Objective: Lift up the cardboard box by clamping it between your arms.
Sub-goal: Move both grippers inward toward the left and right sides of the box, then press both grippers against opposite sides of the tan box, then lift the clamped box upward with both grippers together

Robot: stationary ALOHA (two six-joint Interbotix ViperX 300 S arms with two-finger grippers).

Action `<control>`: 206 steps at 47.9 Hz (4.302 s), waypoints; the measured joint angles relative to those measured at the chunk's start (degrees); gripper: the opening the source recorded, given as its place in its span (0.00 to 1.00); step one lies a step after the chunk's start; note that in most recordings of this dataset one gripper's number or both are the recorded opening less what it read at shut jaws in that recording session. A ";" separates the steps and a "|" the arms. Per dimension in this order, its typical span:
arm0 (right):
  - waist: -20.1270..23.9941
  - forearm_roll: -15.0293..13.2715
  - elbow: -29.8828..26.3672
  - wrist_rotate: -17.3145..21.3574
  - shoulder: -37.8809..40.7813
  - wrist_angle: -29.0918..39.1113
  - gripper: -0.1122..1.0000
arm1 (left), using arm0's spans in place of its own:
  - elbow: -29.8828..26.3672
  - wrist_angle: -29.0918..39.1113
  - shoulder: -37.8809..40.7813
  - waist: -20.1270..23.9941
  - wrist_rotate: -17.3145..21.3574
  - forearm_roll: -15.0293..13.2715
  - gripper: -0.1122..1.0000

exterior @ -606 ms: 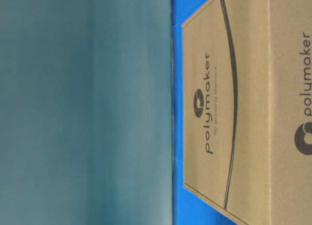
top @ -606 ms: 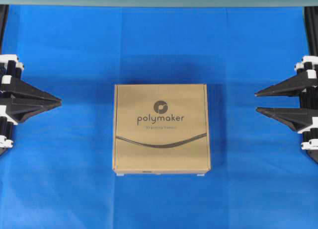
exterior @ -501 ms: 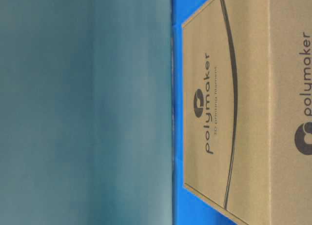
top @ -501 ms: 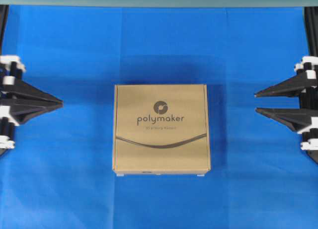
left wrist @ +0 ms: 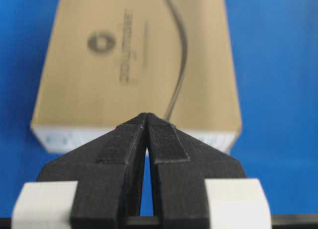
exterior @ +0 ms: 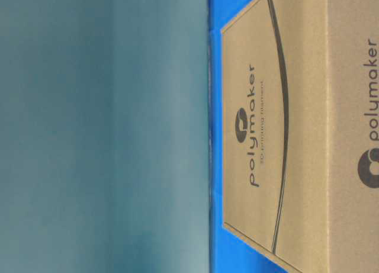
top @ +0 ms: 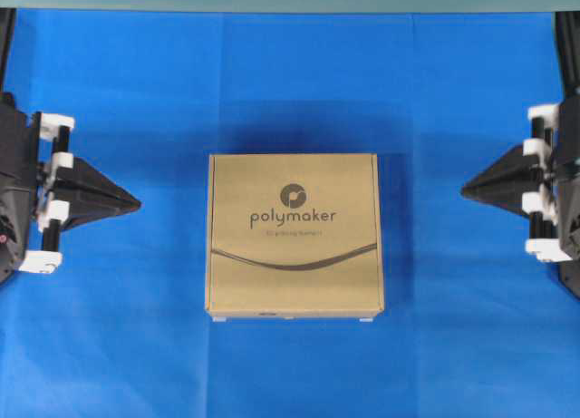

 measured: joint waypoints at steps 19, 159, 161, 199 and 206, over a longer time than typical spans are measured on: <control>-0.09 -4.22 0.00 -1.58 6.77 8.35 0.31 | -1.49 9.58 5.63 0.09 0.18 0.09 0.11; 1.85 -2.20 -15.64 -4.13 43.86 -4.48 0.99 | -16.96 9.58 37.97 3.08 0.44 0.53 0.89; 1.76 -2.20 -15.91 -4.13 43.15 -3.43 0.99 | -17.31 10.46 37.35 3.16 0.44 0.53 0.89; 1.14 -2.29 -29.18 -4.57 32.78 20.57 0.99 | -33.13 33.57 29.18 3.43 1.23 0.53 0.89; 0.53 -2.29 -32.26 -4.75 31.11 23.99 0.99 | -36.74 37.44 27.86 4.22 1.32 0.62 0.89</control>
